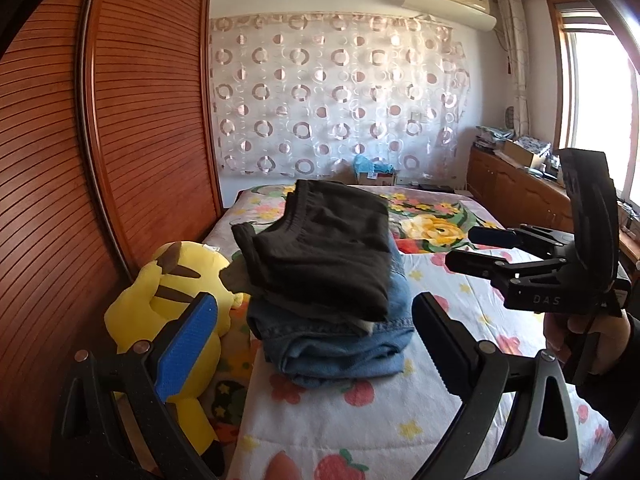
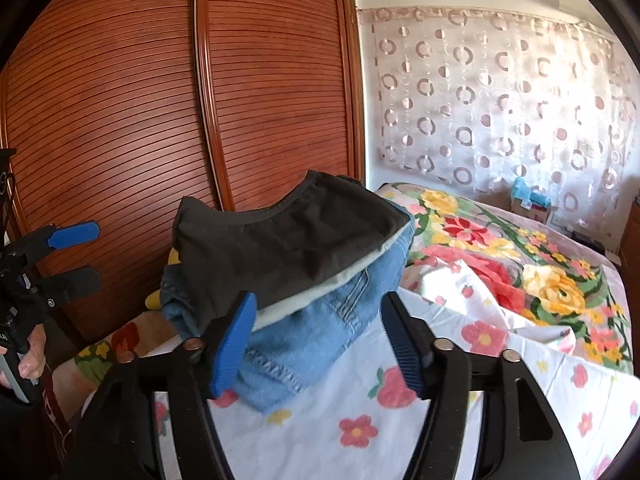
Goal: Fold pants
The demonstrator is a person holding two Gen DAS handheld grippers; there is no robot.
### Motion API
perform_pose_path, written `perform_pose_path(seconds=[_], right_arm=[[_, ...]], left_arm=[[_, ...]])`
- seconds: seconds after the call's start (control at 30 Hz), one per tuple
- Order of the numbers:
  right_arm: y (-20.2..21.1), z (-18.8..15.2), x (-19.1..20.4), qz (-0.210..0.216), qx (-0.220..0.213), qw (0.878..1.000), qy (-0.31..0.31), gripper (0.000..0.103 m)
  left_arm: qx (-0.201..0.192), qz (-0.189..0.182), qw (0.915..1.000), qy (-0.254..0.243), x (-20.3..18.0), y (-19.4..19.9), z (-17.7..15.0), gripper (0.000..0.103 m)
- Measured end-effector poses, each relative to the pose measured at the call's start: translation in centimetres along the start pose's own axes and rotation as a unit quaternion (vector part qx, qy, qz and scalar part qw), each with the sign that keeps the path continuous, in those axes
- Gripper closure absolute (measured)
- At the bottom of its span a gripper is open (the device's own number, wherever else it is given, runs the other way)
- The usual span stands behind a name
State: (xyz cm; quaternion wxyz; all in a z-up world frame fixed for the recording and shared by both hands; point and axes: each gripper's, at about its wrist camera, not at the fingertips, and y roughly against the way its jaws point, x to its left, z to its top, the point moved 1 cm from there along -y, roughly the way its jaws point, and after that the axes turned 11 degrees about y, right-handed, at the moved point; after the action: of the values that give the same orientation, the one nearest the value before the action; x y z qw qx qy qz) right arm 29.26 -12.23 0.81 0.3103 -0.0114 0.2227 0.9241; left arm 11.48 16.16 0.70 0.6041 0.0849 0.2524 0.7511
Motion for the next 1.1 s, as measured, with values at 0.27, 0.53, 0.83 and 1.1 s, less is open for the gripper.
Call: perform_pose_path(seconds=[0.27, 0.53, 0.83, 1.1], right_arm=[[3.3, -1.3, 1.6, -0.033, 0.006, 0.999, -0.017, 0.025], [7.5, -2.3, 2.9, -0.080, 0.009, 0.996, -0.047, 0.018], [12.8, -4.0, 5.1, -0.146, 0.008, 0.986, -0.076, 0.016], [16.3, -4.7, 8.3, -0.186, 0.008, 0.978, -0.091, 0.014]], left_arm=[[0.010, -0.015, 0.9998, -0.008, -1.9, 0.6, -1.3, 0.005], [0.018, -0.047, 0.9987, -0.012, -4.5, 1.3, -2.5, 0.005], [0.026, -0.073, 0.9967, -0.025, -8.0, 2.5, -3.7, 0.005], [0.028, -0.091, 0.9945, -0.044, -12.0, 4.2, -4.3, 0.005]])
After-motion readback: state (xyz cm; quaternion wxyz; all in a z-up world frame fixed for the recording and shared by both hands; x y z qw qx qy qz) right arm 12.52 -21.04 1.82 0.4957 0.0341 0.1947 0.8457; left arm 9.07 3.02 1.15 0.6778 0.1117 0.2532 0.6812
